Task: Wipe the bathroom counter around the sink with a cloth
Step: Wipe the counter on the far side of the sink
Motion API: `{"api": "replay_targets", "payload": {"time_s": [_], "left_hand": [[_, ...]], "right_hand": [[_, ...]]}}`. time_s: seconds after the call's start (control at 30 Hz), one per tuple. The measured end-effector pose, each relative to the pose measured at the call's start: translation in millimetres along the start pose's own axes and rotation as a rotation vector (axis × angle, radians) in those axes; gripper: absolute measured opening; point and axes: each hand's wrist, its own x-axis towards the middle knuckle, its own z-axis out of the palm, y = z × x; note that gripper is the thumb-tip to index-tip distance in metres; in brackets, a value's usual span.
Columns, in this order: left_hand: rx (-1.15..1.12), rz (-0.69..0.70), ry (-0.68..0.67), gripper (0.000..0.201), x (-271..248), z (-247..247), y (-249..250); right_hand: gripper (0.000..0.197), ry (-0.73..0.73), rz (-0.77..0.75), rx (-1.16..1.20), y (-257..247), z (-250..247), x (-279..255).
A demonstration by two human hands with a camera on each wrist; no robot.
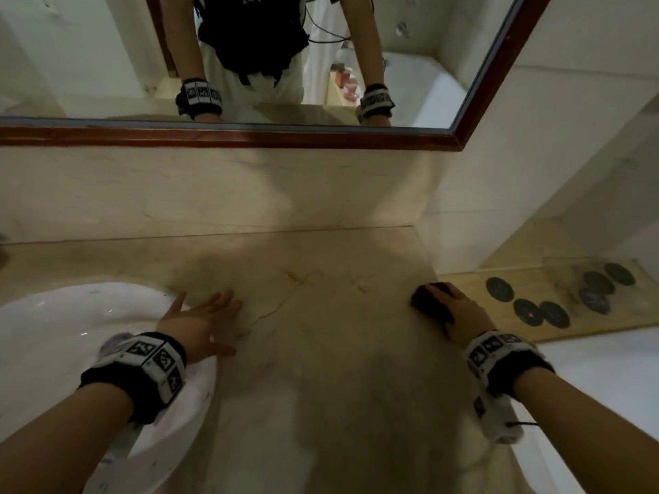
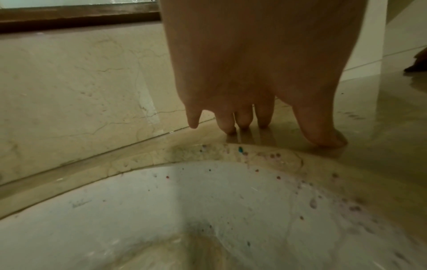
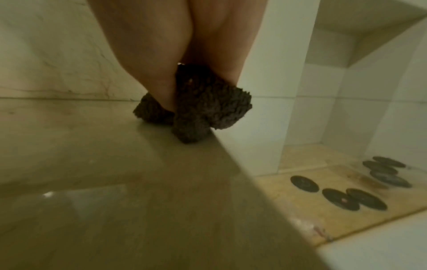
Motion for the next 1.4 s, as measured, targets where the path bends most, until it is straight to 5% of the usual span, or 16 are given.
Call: {"api": "replay_targets", "payload": {"time_s": [0.17,0.3,0.43,0.7,0.83,0.97,1.17,1.4], "left_hand": [[-0.005,-0.016,-0.012,0.084,-2,1,3],[-0.002,-0.036,-0.007,0.081,-7,-6,11],[0.056,-0.027,0.061,0.055,-12,6,10],[0.123,-0.002,0.019,0.079,-49,25,-2],[0.156,0.103,0.045,0.08,-60,29,2],[0.138,0.125,0.032,0.078,-78,33,23],[0.136,0.081,0.0,0.075,-77,29,29],[0.102,0.108,0.027,0.078,-69,40,22]], "right_hand": [[0.072,-0.006,0.025,-0.047,-24,19,-21],[0.062,-0.075,-0.104,-0.029,-81,43,-54],[0.054,-0.217,-0.198,0.003,-158,66,-87],[0.061,-0.351,-0.237,0.282,-274,103,-127],[0.057,-0.16,-0.364,0.355,-233,78,-136],[0.035,0.078,-0.128,0.521,-138,33,-118],[0.064,0.129,0.158,0.178,-16,14,-117],[0.071,0.074,0.206,0.076,-45,78,-136]]}}
